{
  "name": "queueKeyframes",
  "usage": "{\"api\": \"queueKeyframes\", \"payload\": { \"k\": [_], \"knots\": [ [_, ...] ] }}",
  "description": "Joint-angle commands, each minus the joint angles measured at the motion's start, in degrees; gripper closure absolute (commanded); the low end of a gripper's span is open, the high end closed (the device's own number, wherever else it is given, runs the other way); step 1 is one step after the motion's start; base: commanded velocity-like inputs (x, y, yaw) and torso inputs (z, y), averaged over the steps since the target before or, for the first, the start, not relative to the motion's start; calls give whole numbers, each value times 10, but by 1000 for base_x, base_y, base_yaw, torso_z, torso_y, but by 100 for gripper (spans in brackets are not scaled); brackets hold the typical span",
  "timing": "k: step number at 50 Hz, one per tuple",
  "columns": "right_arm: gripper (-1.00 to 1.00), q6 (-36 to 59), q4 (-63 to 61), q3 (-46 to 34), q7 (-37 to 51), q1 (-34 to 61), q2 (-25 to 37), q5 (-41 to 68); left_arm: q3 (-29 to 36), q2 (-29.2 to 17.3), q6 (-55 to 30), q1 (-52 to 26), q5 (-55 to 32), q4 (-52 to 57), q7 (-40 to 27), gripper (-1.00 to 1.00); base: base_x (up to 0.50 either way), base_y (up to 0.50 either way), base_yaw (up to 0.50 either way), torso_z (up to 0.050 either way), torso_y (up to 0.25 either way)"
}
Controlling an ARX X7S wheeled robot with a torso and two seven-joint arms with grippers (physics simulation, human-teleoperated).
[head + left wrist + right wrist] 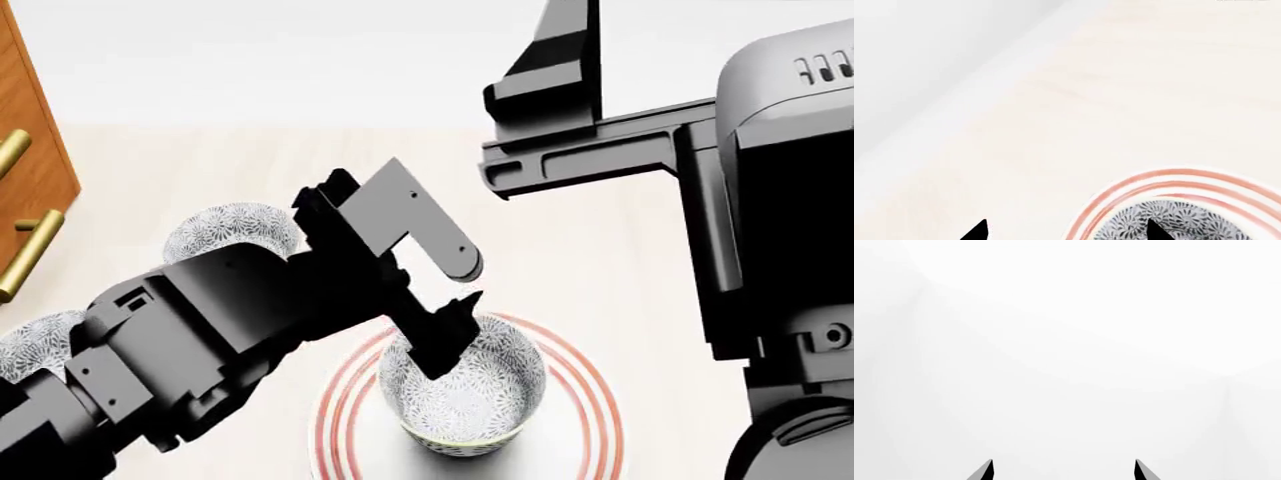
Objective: Put the bowl at the front on the plate.
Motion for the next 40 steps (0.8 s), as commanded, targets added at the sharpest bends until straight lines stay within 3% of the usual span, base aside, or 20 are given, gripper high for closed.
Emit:
{"api": "queueKeyframes", "payload": {
  "k": [1, 14, 40],
  "knots": [
    [-100, -9, -8, 12, 4, -16, 4, 2, 35, 2, 44, -17, -52, -66, -46, -100, 0, 0, 0, 0, 0],
    [-100, -19, -7, 16, 8, -31, 9, 0, 9, -11, 53, -15, -76, -76, -126, -100, 0, 0, 0, 0, 0],
    [-100, -68, 14, 15, 12, -77, 11, -16, -59, -126, 41, 43, -144, 137, -293, -100, 0, 0, 0, 0, 0]
  ]
}}
